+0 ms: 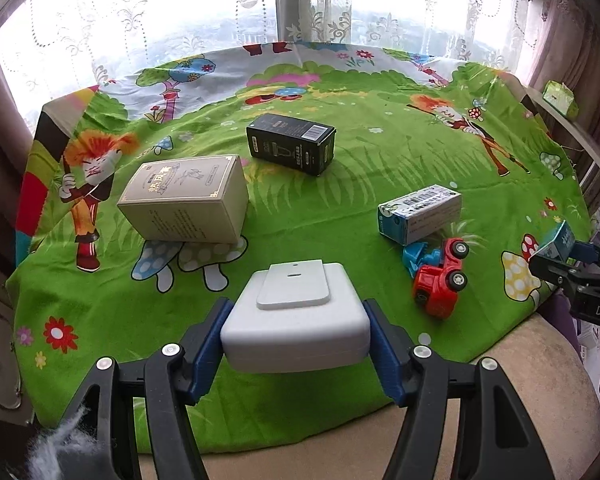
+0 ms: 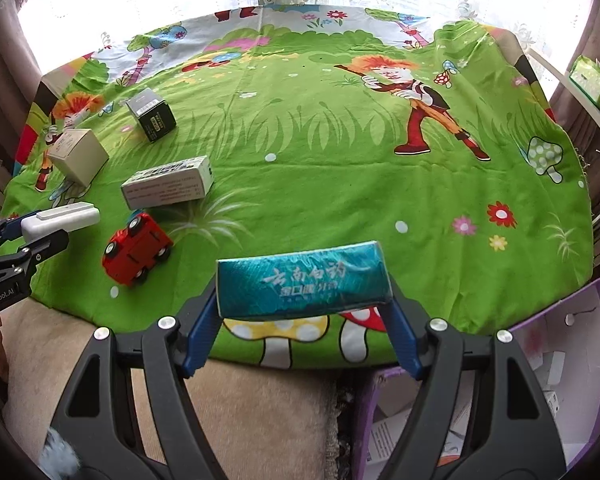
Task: Organize rigid objects
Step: 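Carry the white plug and teal box over the storage box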
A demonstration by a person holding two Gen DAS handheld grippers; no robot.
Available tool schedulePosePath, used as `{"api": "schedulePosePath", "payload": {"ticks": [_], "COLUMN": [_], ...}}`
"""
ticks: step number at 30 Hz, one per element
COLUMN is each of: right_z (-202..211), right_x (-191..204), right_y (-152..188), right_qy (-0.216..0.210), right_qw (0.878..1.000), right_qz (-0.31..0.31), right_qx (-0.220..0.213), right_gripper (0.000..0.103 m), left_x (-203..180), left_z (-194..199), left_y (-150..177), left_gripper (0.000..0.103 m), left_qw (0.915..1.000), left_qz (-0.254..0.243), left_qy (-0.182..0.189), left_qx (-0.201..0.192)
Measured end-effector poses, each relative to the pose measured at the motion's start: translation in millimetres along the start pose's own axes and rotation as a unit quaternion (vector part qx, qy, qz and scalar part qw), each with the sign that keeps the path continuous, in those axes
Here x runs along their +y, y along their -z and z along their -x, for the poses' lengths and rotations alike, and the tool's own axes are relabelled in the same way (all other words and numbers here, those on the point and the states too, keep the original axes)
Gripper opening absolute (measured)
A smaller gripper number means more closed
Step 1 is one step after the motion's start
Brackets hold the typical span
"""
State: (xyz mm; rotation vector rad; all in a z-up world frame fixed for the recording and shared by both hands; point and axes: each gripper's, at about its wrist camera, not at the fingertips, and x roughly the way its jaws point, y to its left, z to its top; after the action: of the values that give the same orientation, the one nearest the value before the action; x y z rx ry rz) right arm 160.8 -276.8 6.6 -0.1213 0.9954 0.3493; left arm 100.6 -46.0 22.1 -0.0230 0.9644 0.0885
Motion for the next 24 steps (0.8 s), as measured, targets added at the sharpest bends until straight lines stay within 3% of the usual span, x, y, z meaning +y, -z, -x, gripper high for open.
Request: {"api": "schedulePosePath", "payload": {"ticks": [16, 24], "right_z": [41, 58], "right_x": [-10, -22], "right_y": [28, 42], "right_qy": [-0.007, 0.001], "right_qw": [1.0, 1.0], "right_qz": [-0.012, -0.022], "right_qx": [-0.015, -0.022], "right_gripper": [0.076, 0.076], "left_x": [-30, -56], "left_z": [44, 59], "left_y": [20, 23], "left_gripper": [0.065, 0.065], "left_qw": [0.9994, 0.997], "left_qz": [0.002, -0.012], "left_qy": [0.022, 0.067], "left_qx": [-0.027, -0.037]}}
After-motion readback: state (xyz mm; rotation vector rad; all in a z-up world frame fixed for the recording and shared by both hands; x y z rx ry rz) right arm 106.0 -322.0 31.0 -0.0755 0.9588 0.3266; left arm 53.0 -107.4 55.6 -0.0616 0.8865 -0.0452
